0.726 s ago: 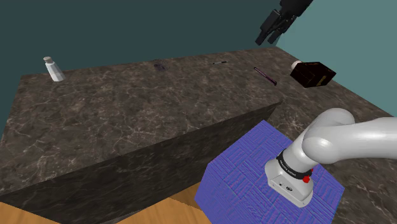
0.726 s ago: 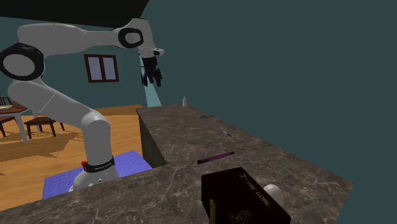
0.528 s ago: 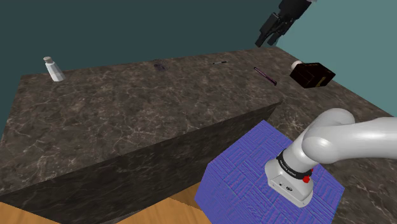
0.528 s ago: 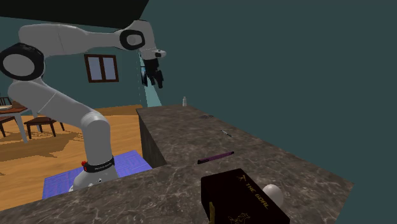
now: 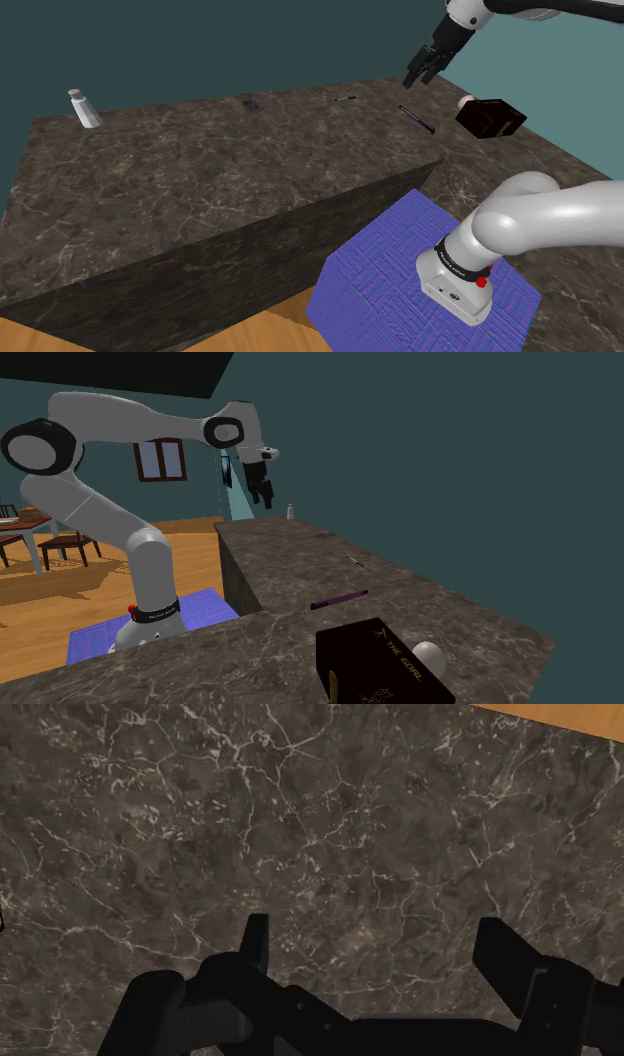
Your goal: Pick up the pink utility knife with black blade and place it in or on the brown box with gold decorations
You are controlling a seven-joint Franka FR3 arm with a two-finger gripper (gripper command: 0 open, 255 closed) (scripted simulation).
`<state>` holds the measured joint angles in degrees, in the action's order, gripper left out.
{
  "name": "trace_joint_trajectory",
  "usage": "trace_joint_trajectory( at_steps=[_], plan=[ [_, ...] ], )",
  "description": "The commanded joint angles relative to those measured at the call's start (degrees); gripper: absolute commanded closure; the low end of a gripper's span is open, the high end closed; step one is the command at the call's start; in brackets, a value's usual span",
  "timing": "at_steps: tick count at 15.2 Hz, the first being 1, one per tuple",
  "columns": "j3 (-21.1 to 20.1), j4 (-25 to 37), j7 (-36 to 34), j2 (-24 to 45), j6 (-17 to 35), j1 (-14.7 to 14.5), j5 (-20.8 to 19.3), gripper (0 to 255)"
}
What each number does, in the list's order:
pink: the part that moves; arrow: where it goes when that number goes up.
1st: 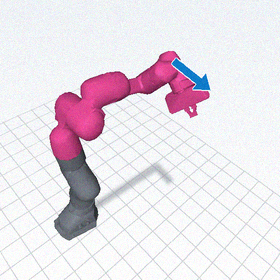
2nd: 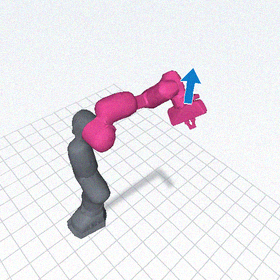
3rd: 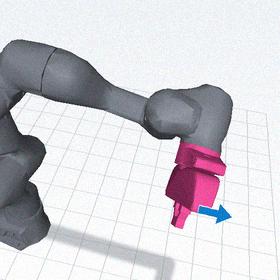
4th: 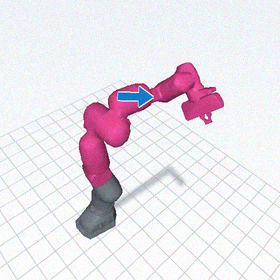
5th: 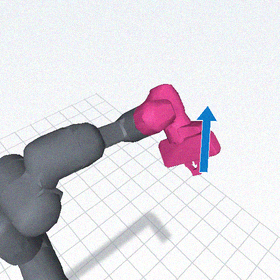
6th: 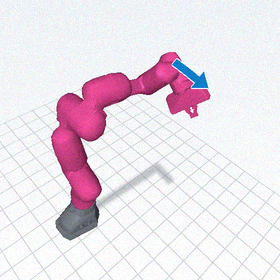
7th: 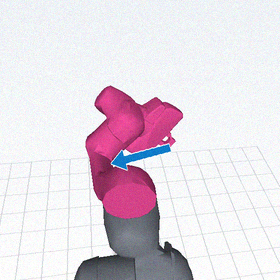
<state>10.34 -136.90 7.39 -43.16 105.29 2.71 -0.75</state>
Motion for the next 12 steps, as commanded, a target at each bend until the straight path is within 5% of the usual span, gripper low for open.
trace_joint_trajectory(
  at_steps=[1, 12],
  plan=[
    [1.5, -1.3, 1.3, 1.4, 2.4, 0.9, -1.3, 0],
    [11.3, -2.6, 8.9, 13.8, 14.9, 5.2, -6.7, 0]
  ],
)
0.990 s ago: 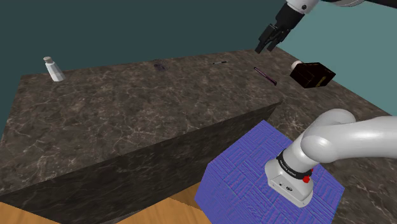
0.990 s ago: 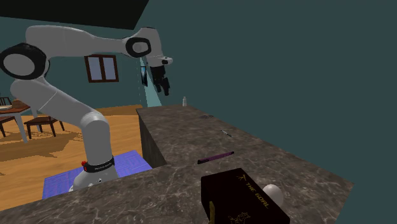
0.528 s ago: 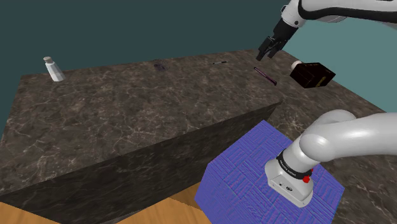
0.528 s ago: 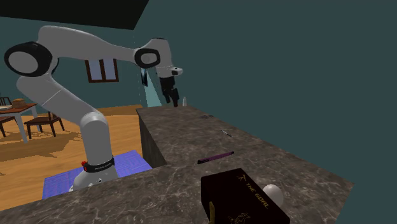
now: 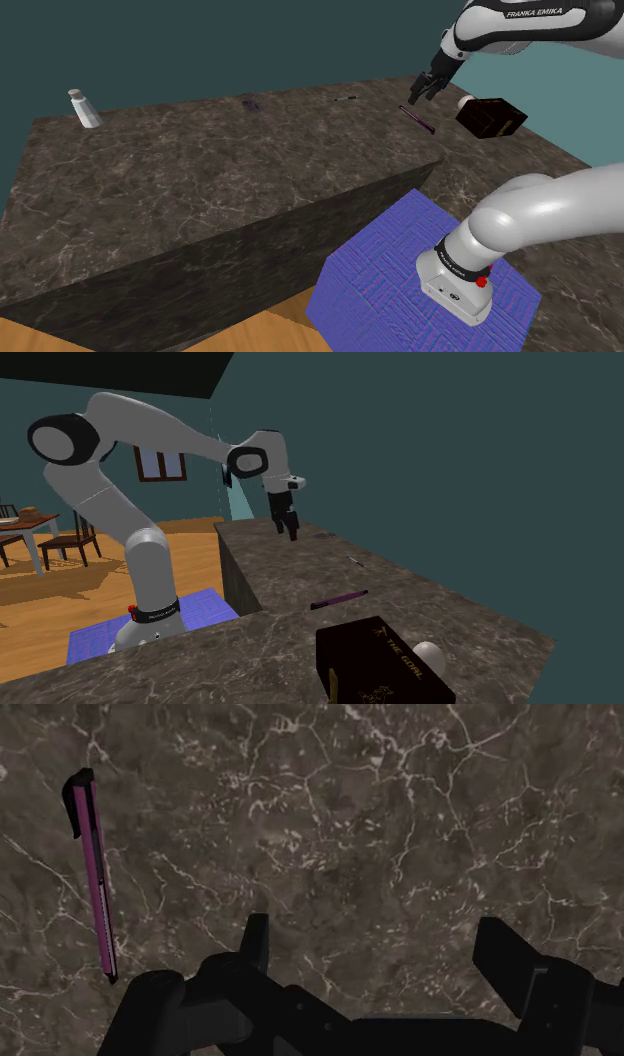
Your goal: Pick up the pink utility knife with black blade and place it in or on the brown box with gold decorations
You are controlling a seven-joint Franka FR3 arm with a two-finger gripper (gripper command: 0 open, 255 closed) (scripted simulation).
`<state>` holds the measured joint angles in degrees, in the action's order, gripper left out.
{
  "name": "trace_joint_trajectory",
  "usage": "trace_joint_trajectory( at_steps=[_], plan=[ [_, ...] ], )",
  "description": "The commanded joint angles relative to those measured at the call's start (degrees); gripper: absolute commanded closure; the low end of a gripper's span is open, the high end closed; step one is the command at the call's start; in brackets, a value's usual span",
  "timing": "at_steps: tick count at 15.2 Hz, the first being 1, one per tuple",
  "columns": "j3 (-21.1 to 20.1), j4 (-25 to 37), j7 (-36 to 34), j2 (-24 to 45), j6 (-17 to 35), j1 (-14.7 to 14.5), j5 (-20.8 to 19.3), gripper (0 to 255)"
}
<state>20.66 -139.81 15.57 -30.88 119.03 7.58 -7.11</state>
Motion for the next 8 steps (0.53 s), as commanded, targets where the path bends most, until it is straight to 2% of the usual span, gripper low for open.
trace_joint_trajectory(
  at_steps=[1, 8],
  plan=[
    [1.9, 0.6, 1.5, 2.9, 2.3, 0.6, -0.6, 0],
    [8.6, 3.7, 7.3, 14.2, 10.0, 1.9, -0.5, 0]
  ],
)
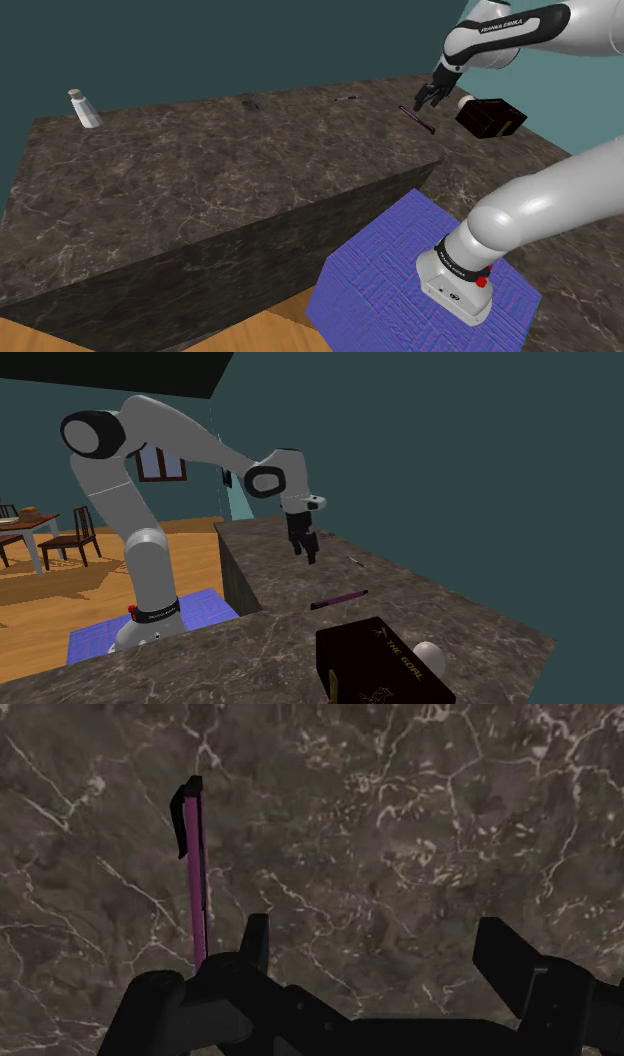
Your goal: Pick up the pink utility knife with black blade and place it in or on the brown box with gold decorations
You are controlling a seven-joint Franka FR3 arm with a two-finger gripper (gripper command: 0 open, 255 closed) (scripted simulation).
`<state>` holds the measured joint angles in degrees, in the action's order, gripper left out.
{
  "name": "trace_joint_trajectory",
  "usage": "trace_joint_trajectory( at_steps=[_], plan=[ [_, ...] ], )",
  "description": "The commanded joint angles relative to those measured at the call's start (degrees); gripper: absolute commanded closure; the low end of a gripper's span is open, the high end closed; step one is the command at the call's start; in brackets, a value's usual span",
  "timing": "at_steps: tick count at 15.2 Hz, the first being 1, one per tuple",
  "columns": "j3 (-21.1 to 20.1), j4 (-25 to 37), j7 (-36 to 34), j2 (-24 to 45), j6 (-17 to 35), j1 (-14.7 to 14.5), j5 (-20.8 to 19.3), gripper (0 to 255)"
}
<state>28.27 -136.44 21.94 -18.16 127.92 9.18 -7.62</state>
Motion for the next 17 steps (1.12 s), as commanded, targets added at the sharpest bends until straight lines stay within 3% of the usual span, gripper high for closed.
trace_joint_trajectory(
  at_steps=[1, 8, 17],
  plan=[
    [1.9, 1.0, 1.9, 3.3, 2.2, 0.4, 0.5, 0],
    [7.8, 7.1, 10.5, 17.1, 8.4, 1.5, 6.9, 0],
    [7.5, 6.0, 14.0, 22.4, 13.8, 1.9, 11.8, 0]
  ],
)
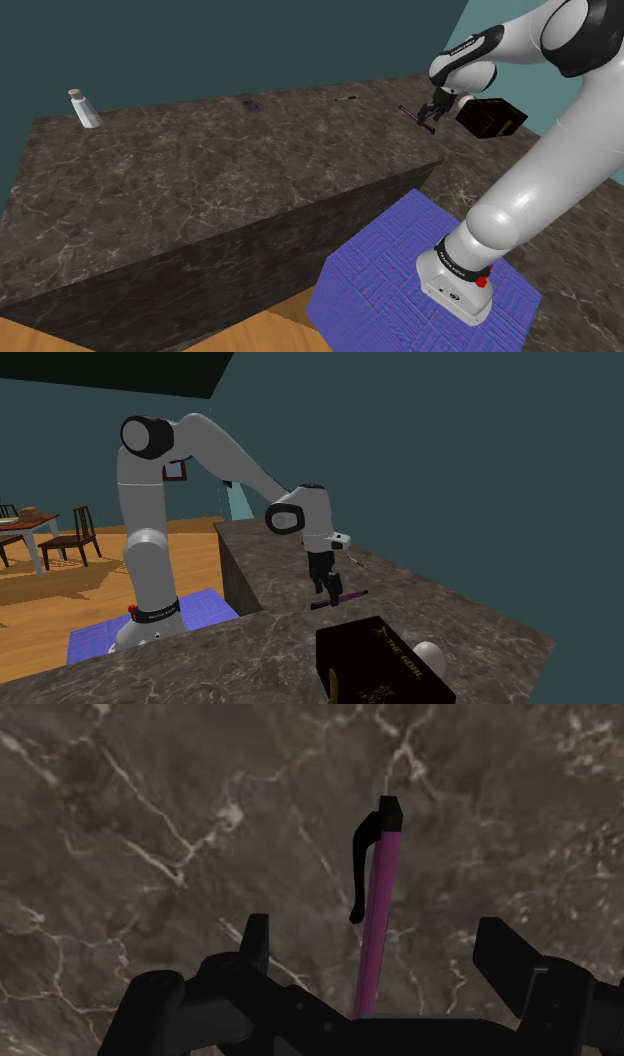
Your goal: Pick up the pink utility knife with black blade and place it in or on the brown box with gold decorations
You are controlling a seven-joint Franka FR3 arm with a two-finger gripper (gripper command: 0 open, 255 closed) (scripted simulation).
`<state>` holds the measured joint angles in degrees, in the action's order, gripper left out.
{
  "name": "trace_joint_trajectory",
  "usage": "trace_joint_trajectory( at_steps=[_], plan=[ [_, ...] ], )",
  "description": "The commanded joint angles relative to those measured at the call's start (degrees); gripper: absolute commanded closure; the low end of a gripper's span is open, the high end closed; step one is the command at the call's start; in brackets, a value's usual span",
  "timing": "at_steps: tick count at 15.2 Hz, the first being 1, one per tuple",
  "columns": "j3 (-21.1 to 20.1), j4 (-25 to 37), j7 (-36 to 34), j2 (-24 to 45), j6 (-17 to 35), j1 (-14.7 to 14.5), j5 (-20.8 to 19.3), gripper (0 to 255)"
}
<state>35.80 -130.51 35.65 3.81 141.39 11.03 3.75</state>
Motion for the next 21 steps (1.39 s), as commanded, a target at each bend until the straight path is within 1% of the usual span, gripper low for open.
trace_joint_trajectory(
  at_steps=[1, 7, 8, 17, 21],
  plan=[
    [0.0, 0.0, 0.3, 0.4, 0.3, 0.1, 0.4, 0],
    [0.0, 0.0, 0.3, 0.4, 0.3, 0.1, 0.4, 0],
    [0.0, 0.0, 0.3, 0.4, 0.3, 0.1, 0.4, 255],
    [0.0, 0.0, 0.3, 0.4, 0.3, 0.1, 0.4, 255],
    [0.2, 1.1, -1.3, -1.9, -2.6, -0.2, -1.9, 255]
  ],
)
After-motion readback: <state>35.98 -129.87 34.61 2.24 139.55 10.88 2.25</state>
